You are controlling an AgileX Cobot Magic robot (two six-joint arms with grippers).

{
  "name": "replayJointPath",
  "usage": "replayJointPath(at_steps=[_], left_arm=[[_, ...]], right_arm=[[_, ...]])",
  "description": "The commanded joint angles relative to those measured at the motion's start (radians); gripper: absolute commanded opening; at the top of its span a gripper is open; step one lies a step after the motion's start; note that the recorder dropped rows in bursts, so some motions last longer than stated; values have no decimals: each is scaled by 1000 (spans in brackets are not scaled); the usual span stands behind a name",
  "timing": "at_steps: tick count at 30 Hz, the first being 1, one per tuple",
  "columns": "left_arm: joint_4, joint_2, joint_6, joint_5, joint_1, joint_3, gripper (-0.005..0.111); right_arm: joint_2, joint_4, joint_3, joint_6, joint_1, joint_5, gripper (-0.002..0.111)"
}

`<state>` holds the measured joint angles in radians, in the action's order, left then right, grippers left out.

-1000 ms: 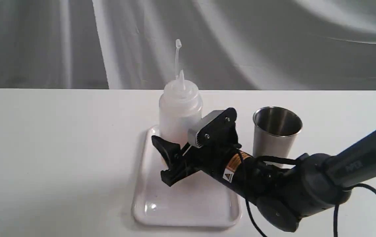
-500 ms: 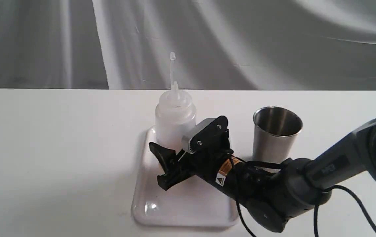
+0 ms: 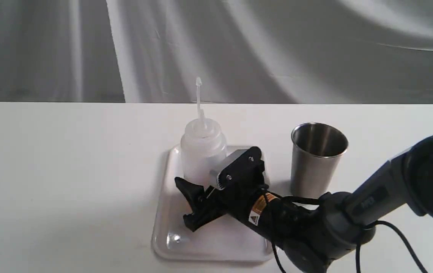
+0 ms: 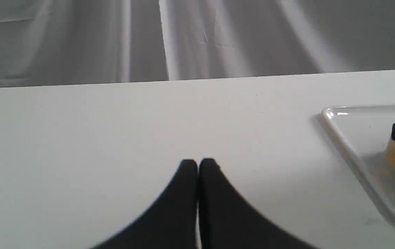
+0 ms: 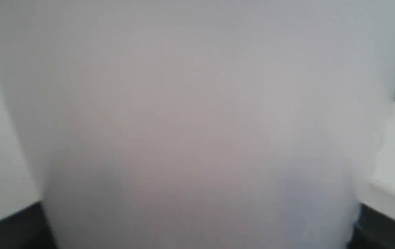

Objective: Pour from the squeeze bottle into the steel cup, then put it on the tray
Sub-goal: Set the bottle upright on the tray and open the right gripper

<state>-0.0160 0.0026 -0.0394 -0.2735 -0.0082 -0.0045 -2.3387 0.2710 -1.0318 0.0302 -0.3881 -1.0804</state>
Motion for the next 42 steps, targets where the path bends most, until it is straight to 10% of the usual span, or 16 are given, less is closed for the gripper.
replayJointPath(at_steps=[1,20,34,42], left_arm=[[-1,-3,3,8,-6,4,0],[-1,-3,5,8,-6,4,0],[-1,-3,1,8,-6,4,0],[-1,-3,5,8,-6,4,0]], right_arm=[[8,-1,-6,-24,0,-41,0],[-26,-13,-6,63,0,-60,2],[-24,-9,-6,94,0,-60,78],[-24,-2,-6,113,0,-60,91]])
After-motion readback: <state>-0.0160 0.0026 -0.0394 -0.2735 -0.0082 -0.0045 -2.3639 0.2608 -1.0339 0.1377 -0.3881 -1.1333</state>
